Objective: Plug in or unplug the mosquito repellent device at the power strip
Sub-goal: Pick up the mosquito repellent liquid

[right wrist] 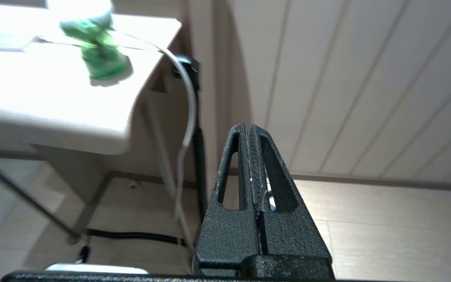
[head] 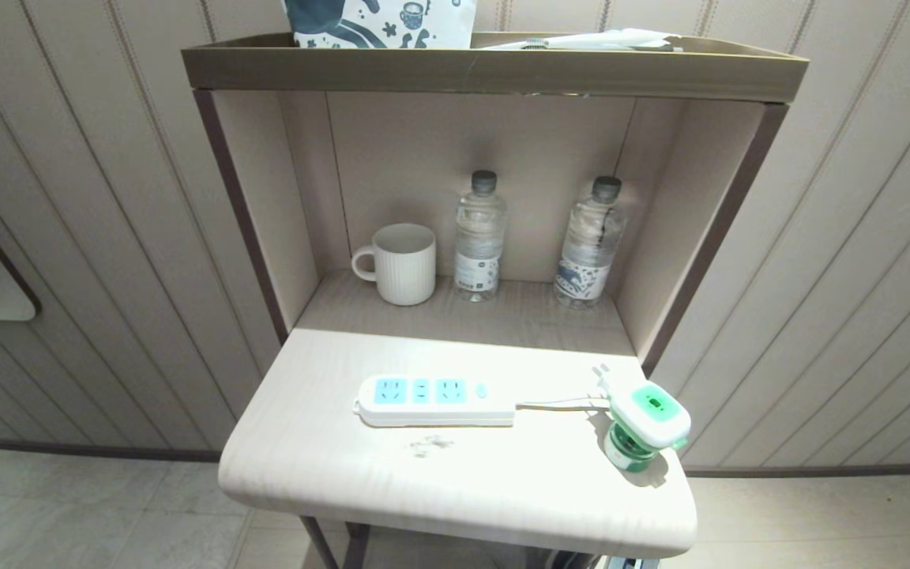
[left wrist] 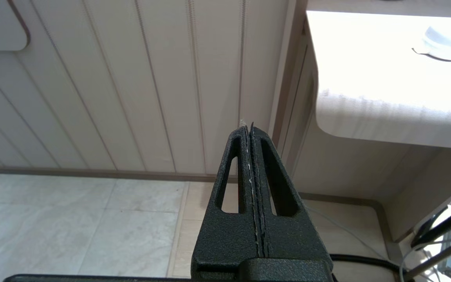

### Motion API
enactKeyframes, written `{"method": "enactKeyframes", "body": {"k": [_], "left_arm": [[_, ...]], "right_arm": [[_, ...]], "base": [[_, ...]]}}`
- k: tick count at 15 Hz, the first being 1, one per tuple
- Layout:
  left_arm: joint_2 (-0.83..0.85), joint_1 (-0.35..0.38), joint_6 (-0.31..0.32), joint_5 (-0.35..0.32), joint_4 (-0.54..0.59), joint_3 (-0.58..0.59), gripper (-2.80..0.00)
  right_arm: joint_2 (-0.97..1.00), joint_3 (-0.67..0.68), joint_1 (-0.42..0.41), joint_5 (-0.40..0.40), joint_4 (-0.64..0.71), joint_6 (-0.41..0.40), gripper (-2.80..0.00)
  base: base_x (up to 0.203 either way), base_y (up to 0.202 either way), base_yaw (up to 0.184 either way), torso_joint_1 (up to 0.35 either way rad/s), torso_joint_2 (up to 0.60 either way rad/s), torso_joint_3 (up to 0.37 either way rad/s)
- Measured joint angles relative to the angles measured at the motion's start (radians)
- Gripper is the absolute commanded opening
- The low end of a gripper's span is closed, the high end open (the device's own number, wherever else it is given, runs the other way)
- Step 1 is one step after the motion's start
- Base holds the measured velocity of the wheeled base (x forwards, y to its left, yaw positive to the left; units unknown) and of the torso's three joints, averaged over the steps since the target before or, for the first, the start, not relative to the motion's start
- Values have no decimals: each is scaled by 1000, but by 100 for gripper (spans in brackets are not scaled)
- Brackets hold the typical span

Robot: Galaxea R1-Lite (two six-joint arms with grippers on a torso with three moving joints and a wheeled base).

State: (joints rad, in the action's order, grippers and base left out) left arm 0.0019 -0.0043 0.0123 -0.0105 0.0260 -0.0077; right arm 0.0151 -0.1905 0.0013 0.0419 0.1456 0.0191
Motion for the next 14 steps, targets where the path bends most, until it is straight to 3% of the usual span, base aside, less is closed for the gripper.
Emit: {"method": "enactKeyframes", "body": {"k": [3, 8, 11, 14], "left_arm": [[0, 0, 0, 0, 0, 0, -280], [0, 0, 0, 0, 0, 0, -280], [0, 0, 0, 0, 0, 0, -280], [0, 0, 0, 0, 0, 0, -280]], "right_arm": [[100, -151, 0, 36, 40, 7, -280], [463, -298, 17, 127, -175, 60, -280], [693, -334, 138, 174, -369, 62, -280], [847, -279, 242, 149, -532, -21, -280]], "base": [[0, 0, 0, 0, 0, 0], [0, 0, 0, 0, 0, 0], [0, 0, 0, 0, 0, 0], [0, 0, 0, 0, 0, 0]]}}
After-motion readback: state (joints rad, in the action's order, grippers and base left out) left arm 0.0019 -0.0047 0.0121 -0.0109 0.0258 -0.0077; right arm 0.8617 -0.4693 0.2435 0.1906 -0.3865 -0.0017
